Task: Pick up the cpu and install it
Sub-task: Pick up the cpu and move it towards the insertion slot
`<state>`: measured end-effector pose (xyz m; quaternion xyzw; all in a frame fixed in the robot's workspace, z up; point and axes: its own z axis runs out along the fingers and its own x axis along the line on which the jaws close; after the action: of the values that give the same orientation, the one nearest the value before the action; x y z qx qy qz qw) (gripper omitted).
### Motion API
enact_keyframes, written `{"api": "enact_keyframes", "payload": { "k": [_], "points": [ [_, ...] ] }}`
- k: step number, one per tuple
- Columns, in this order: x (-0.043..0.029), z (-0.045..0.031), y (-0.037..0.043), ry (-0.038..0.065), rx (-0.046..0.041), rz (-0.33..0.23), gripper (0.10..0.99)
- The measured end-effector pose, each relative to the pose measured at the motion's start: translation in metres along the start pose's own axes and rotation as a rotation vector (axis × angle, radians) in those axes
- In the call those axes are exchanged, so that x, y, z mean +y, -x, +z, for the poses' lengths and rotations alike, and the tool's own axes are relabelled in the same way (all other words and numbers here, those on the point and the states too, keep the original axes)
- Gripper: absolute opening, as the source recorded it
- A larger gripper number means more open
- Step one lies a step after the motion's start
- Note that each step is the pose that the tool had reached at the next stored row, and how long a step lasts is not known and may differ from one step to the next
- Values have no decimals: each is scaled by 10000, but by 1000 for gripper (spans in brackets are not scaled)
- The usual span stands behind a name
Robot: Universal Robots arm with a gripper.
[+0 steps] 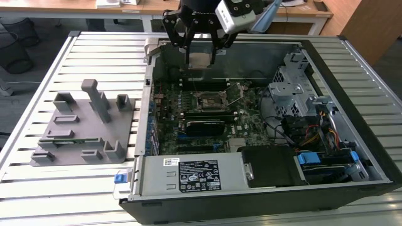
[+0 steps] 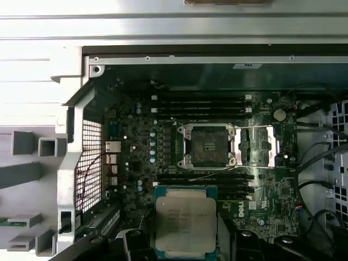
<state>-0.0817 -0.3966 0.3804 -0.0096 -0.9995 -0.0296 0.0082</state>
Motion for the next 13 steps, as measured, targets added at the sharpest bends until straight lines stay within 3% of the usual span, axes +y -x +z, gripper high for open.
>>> {"api": "enact_keyframes", "payload": {
  "k": [13],
  "points": [
    [6, -4, 261, 0, 0, -2, 541]
  ]
}}
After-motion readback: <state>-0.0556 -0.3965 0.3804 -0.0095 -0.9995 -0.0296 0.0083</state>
